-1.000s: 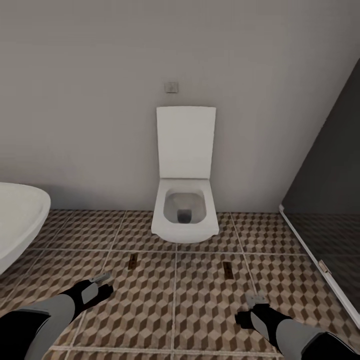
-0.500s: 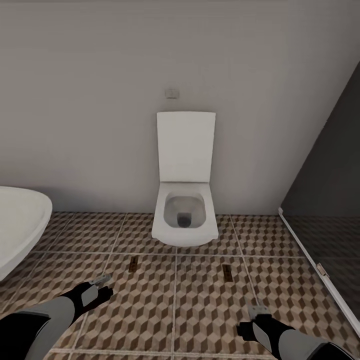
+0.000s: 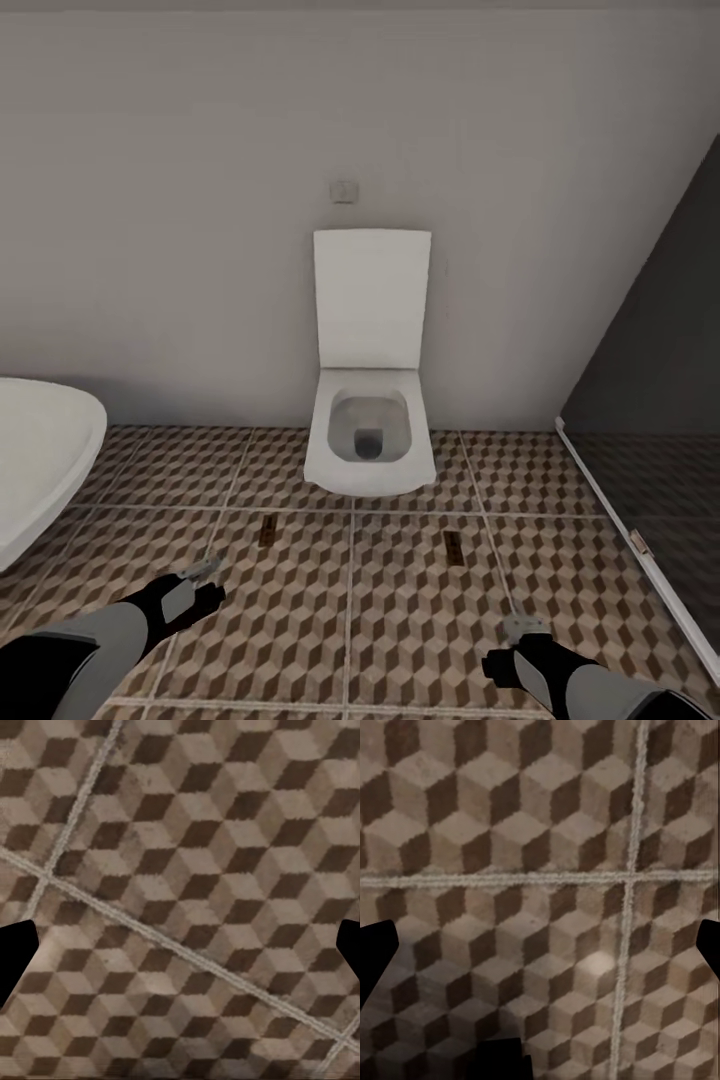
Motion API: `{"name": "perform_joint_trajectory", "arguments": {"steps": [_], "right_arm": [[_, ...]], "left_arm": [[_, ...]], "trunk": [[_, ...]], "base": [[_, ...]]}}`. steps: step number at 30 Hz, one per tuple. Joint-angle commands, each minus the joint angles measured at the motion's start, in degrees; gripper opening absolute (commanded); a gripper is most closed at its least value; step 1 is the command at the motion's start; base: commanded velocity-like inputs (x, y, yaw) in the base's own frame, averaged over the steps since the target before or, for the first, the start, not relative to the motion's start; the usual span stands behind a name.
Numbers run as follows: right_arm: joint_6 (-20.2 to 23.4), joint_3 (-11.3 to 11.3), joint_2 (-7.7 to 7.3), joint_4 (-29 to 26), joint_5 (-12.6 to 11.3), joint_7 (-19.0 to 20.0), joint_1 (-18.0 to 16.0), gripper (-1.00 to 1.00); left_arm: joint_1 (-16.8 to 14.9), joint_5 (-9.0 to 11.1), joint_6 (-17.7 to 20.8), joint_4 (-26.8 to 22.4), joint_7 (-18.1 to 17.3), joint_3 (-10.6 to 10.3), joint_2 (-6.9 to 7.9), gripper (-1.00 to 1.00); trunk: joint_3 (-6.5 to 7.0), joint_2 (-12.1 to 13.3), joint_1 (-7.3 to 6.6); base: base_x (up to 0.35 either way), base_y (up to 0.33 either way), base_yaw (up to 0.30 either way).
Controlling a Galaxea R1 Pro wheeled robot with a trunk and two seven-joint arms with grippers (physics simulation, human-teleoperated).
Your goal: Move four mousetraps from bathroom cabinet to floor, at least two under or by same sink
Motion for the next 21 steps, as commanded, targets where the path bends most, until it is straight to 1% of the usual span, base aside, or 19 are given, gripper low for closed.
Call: {"name": "perform_joint_trajectory", "arguments": {"steps": [1,10,14,21], "right_arm": [[0.22,0.48,-0.04,-0.04,-0.55,-0.15,0.04,1.00],[0.14,0.49,-0.14,-0.05,-0.55,0.03,1.52,1.00],[-0.07,0.54,-0.15,-0.05,-0.49,0.06,2.42,1.00],[-0.13,0.59,-0.16,-0.05,-0.36,0.07,2.88,1.00]], "left_arm": [[0.26,0.53,0.18,0.04,0.10,-0.48,-0.01,1.00],[2.69,0.54,0.20,0.00,0.10,-0.48,-0.03,1.00],[4.24,0.61,0.21,-0.01,0.06,-0.46,-0.02,1.00],[5.85,0.71,0.15,-0.02,0.03,-0.42,-0.02,1.00]], "trunk": [[0.13,0.40,-0.23],[1.69,4.01,-2.21],[2.40,5.61,-3.09],[3.65,8.42,-4.63]], "base": [[0.000,0.000,0.000],[0.000,0.000,0.000],[0.000,0.000,0.000],[0.000,0.000,0.000]]}}
